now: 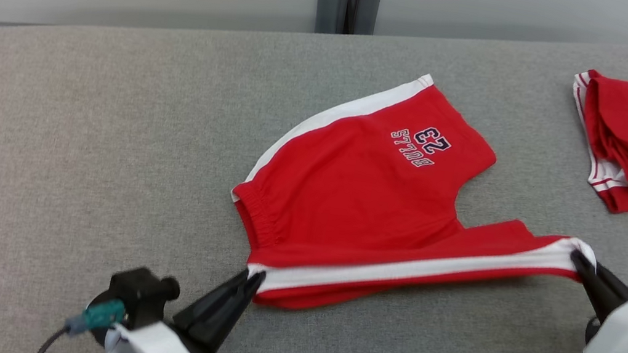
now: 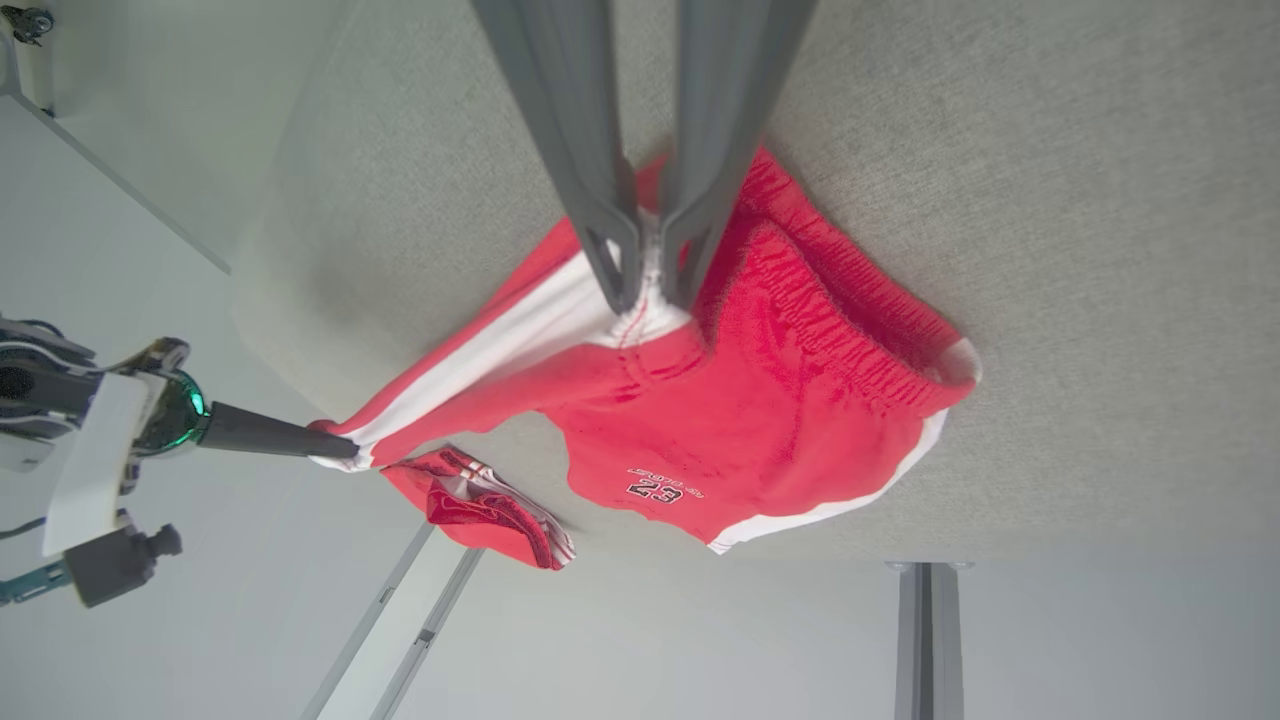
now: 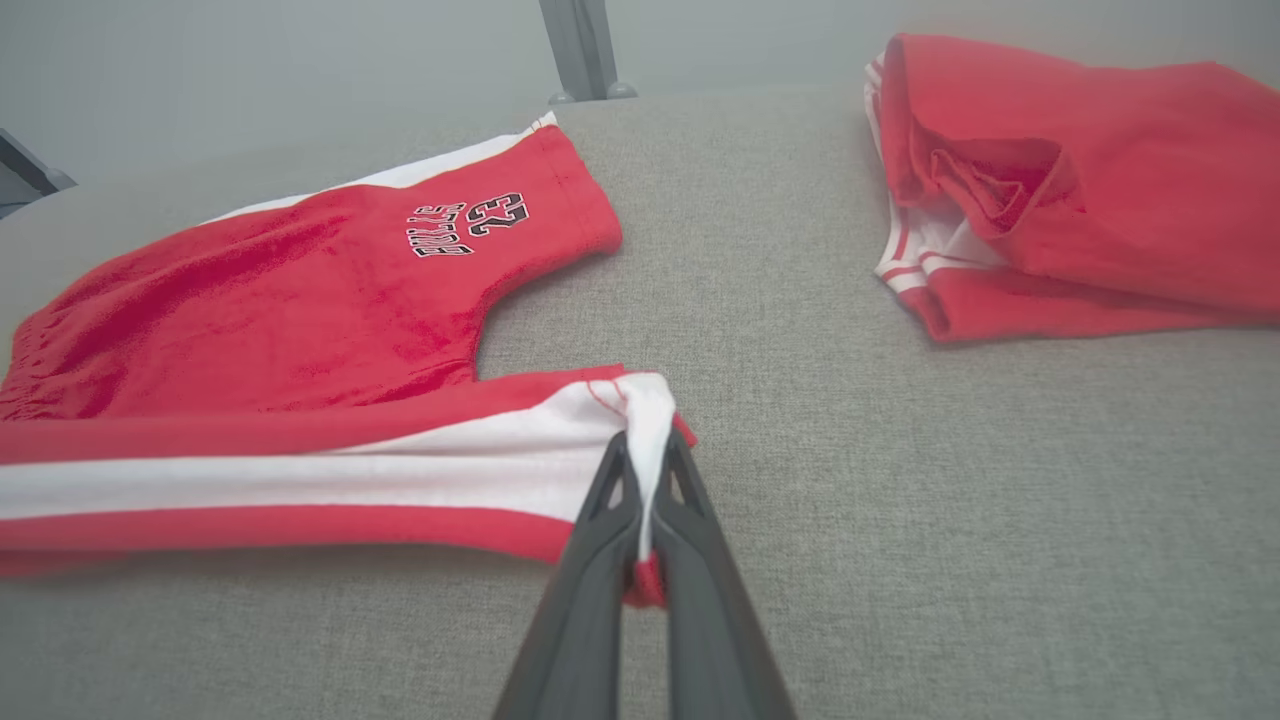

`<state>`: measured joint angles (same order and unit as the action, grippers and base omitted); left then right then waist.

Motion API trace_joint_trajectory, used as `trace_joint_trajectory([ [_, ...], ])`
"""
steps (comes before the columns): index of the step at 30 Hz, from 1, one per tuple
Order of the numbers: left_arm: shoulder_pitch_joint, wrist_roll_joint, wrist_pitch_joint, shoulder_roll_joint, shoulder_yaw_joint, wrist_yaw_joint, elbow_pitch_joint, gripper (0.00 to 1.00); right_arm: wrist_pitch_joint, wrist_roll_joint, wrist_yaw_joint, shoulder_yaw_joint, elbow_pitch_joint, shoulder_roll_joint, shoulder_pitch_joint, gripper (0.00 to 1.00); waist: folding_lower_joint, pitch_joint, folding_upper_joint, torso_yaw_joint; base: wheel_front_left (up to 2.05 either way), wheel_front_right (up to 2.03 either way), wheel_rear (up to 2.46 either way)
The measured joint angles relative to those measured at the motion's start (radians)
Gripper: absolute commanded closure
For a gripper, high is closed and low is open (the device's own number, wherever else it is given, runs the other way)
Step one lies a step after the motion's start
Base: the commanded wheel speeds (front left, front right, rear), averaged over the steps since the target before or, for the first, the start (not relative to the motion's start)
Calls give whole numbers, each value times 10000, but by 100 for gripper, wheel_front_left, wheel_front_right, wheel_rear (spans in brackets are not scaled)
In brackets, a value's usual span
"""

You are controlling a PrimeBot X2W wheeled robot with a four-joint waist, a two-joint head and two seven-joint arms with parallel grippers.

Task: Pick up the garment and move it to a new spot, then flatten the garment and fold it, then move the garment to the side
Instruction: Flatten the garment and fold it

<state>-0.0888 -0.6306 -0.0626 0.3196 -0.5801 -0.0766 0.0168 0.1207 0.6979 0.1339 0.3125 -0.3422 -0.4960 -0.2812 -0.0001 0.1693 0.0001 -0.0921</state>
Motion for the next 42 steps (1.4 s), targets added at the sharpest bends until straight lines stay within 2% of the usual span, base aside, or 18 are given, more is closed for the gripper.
trace_joint_trajectory([
  [8, -1626, -648, 190, -757, 410, -104, 1101, 100, 719, -817, -4, -144, -1434, 849, -2653, 100, 0, 825, 0, 276, 0, 0, 0],
  [17, -3345, -1651, -38, -1810, 917, -278, 2387, 100, 23, -1755, -6, 291, -4057, 1461, -5873, 100, 0, 1940, 0, 870, 0, 0, 0],
  [25, -4566, -2002, -240, -2242, 869, -385, 3371, 100, -623, -2044, -19, 840, -6180, 1825, -7791, 100, 0, 2674, 0, 1574, 0, 0, 0],
  [26, -4697, -2008, -303, -2276, 842, -428, 3492, 100, -736, -2052, -17, 882, -6393, 1860, -7981, 97, 0, 2753, 0, 1637, 0, 0, 0],
  [27, -4811, -2044, -351, -2318, 813, -431, 3603, 100, -871, -2057, -19, 922, -6589, 1898, -8135, 79, 0, 2820, -1, 1695, 0, 0, 0],
  [28, -4929, -2075, -414, -2353, 788, -454, 3735, 100, -1018, -2073, -19, 957, -6794, 1950, -8275, 79, 1, 2884, 0, 1747, 0, 0, 0],
  [29, -5032, -2084, -479, -2366, 767, -456, 3858, 100, -1137, -2100, -19, 1005, -7005, 2006, -8402, 5, 1, 2939, 0, 1789, 0, 0, 0],
  [30, -5138, -2138, -529, -2380, 742, -458, 3992, 100, -1283, -2146, -19, 1066, -7187, 2057, -8515, 5, 1, 2986, 0, 1819, 0, 0, 0],
  [31, -5226, -2167, -581, -2387, 715, -462, 4117, 95, -1467, -2155, -19, 1095, -7354, 2111, -8636, 0, 0, 3027, 0, 1837, 0, 0, 0],
  [33, -5398, -2215, -671, -2403, 644, -468, 4345, 89, -1866, -2201, -29, 1160, -7601, 2169, -8881, 0, 0, 3082, 0, 1839, 0, 0, 0],
  [35, -5536, -2247, -755, -2410, 571, -470, 4556, 76, -2414, -2213, -31, 1227, -7710, 2272, -9032, 0, 0, 3084, 0, 1803, 0, 0, 0],
  [36, -5585, -2266, -823, -2416, 541, -472, 4646, 75, -2706, -2211, -29, 1277, -7735, 2347, -9070, 0, 1, 3069, 0, 1774, 0, 0, 0],
  [39, -5613, -2337, -936, -2387, 456, -499, 4941, 64, -3254, -2117, -29, 1559, -7764, 2502, -9087, 0, 1, 2972, -1, 1669, 0, 0, 0],
  [40, -5619, -2337, -995, -2357, 437, -500, 5039, 54, -3361, -2075, -29, 1657, -7756, 2523, -9075, 0, 0, 2928, -1, 1627, 0, 0, 0],
  [41, -5620, -2339, -1058, -2326, 426, -500, 5124, 22, -3457, -2011, -31, 1772, -7731, 2523, -9040, 0, 1, 2876, -1, 1580, 0, 0, 0],
  [42, -5620, -2332, -1133, -2286, 412, -500, 5200, 12, -3530, -1942, -31, 1862, -7701, 2533, -8965, 0, 0, 2821, -1, 1530, 0, 0, 0],
])
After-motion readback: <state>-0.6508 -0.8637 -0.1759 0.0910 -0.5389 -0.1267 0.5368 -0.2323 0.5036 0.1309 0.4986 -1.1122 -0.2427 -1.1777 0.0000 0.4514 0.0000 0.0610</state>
